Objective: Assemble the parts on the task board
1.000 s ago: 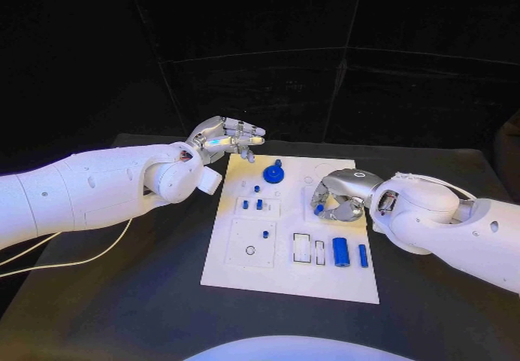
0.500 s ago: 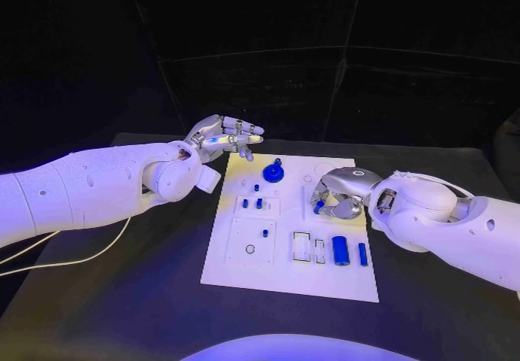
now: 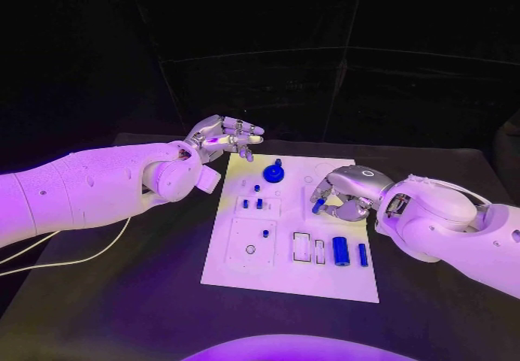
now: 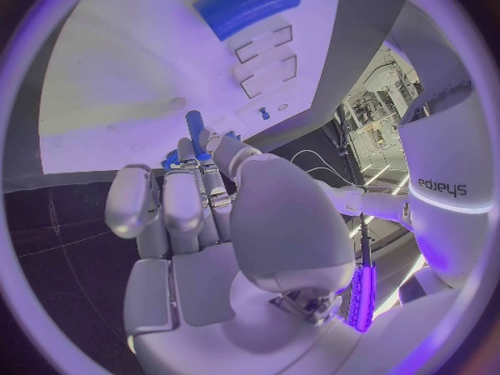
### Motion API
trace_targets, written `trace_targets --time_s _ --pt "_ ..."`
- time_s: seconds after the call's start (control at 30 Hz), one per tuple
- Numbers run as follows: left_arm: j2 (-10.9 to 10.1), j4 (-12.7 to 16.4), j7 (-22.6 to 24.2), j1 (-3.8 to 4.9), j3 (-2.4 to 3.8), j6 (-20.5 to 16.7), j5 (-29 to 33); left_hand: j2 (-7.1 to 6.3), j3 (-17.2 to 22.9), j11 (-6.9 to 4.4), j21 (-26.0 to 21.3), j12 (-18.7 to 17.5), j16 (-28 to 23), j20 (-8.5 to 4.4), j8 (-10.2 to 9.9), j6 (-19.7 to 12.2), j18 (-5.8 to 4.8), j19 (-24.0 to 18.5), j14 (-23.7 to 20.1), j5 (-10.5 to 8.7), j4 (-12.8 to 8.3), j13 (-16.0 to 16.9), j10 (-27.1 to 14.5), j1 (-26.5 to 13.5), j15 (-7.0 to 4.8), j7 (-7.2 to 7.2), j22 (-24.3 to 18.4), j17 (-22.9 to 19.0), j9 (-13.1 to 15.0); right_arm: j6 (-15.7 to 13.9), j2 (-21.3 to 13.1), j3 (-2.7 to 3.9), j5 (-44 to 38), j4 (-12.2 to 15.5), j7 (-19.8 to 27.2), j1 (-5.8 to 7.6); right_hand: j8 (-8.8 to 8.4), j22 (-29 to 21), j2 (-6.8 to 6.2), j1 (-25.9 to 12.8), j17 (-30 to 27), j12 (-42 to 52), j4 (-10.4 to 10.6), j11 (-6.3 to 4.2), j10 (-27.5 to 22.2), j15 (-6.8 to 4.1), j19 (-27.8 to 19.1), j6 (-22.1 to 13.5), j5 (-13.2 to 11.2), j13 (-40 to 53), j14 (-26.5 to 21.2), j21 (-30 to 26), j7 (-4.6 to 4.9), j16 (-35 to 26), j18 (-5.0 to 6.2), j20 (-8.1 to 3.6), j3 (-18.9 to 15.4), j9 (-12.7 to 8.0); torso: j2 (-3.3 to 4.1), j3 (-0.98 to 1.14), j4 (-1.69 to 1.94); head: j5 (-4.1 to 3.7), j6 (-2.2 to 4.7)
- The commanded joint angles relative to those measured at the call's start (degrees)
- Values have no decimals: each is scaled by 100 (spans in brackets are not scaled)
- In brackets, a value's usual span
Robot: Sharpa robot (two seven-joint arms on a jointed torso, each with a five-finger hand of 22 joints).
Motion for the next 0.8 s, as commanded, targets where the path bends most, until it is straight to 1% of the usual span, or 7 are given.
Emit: trace_targets --time_s 0.03,0.17,0.3,0.43,0.57,0.73,0.8 --pt "1 1 20 9 4 67 14 50 -28 18 -32 32 -34 -8 -25 -20 79 -37 -21 -11 -11 -10 -39 14 5 14 -9 -5 -7 -364 -56 64 279 199 80 27 10 5 -48 -11 10 -23 -11 -76 121 -38 38 17 -12 -4 26 28 11 25 19 6 38 -5 9 0 9 8 11" --pt "3 -3 21 9 4 66 14 56 -32 17 -39 36 -44 -9 -24 -20 79 -36 -20 -11 -17 -11 -44 22 4 12 -16 -15 -6 -402 -62 126 352 486 112 33 -3 9 -73 -36 12 -44 -12 -73 116 -35 37 10 1 -6 25 32 14 29 19 8 48 -9 14 5 4 34 5" --pt "12 -4 23 9 4 69 14 56 -32 17 -39 36 -44 -9 -24 -20 79 -36 -20 -11 -17 -11 -44 22 4 12 -16 -15 -6 -374 131 143 235 560 172 34 -33 6 -116 -93 4 -91 -3 -61 92 -24 29 -18 26 -11 22 33 27 31 19 16 58 -18 19 -1 9 74 -13" --pt "32 -4 30 9 4 77 14 56 -32 17 -39 36 -44 -9 -24 -20 79 -36 -20 -11 -17 -11 -44 22 4 12 -16 -15 -6 -328 510 144 101 452 263 24 -40 -1 -119 -104 2 -104 1 -57 86 -22 23 -23 27 -13 21 30 29 32 21 18 65 -19 20 -2 7 108 -28" --pt "46 -4 34 9 4 78 14 56 -32 17 -39 36 -44 -9 -24 -20 79 -36 -20 -11 -17 -11 -44 22 4 12 -16 -15 -6 -276 850 134 -9 317 340 -21 -43 0 -114 -103 -1 -109 1 -56 83 -21 23 -25 30 -13 21 31 29 31 21 19 72 -20 19 0 0 154 -67" --pt "66 1 38 9 5 81 14 56 -32 17 -39 36 -44 -9 -24 -20 79 -36 -20 -11 -17 -11 -44 22 4 12 -16 -15 -6 -117 1225 69 -90 173 437 -134 -44 -10 -114 -103 -6 -112 0 -56 81 -21 16 -26 31 -13 20 26 29 29 23 19 75 -20 22 -5 17 168 -99" --pt "68 1 39 10 5 78 14 56 -32 17 -39 36 -44 -9 -24 -20 79 -36 -20 -11 -17 -11 -44 22 4 12 -16 -15 -6 -23 1342 43 -108 106 462 -190 -46 -11 -117 -104 -10 -116 -1 -55 79 -20 15 -28 31 -14 19 26 30 28 24 20 76 -20 18 -5 8 192 -104"
